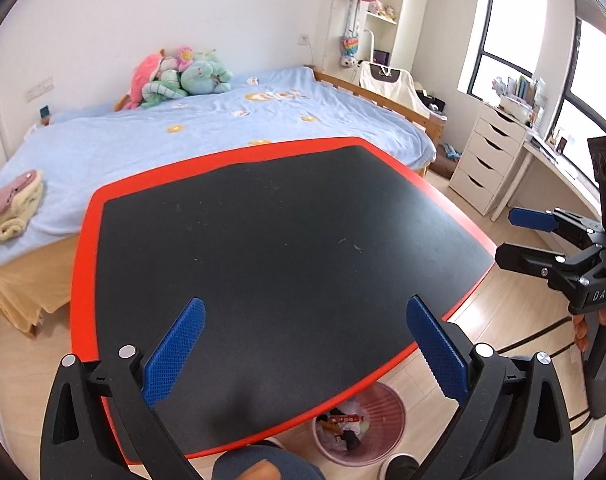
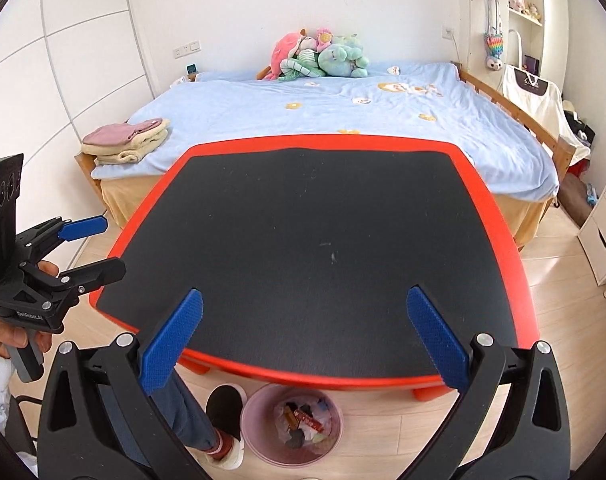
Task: Collect trash
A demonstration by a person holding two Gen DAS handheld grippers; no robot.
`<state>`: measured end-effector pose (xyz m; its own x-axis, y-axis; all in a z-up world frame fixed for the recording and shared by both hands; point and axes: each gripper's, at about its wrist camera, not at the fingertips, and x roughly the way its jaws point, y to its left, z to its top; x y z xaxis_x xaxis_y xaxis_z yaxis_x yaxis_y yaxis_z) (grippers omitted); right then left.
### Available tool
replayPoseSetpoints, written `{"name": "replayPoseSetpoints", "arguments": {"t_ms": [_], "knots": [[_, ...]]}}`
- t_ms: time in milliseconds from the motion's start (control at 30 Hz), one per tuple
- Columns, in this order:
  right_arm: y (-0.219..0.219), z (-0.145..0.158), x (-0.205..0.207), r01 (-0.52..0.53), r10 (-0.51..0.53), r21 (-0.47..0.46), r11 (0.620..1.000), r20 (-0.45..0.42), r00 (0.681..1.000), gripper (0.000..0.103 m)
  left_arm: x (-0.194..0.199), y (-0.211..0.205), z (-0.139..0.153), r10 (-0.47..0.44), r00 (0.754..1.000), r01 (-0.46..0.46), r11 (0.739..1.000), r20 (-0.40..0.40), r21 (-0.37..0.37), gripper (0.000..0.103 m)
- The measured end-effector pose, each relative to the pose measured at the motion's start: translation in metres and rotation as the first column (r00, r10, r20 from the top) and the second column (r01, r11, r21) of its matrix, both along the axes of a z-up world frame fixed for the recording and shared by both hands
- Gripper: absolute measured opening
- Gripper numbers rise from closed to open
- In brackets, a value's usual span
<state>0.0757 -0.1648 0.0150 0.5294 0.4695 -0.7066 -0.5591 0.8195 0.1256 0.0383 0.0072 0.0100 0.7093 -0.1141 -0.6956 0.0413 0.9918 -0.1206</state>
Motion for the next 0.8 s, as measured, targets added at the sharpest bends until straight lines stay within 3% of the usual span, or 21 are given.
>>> {"name": "replayPoseSetpoints", "arguments": {"t_ms": [800], "knots": [[0.0081, 0.0042, 0.0085, -0.008, 0.007, 0.005, 1.0, 0.017, 1.0, 0.1, 0.0081, -0.0009, 0.0013, 0.052, 0.999, -0.052, 0.999, 0.009, 0.002, 0.097]]}}
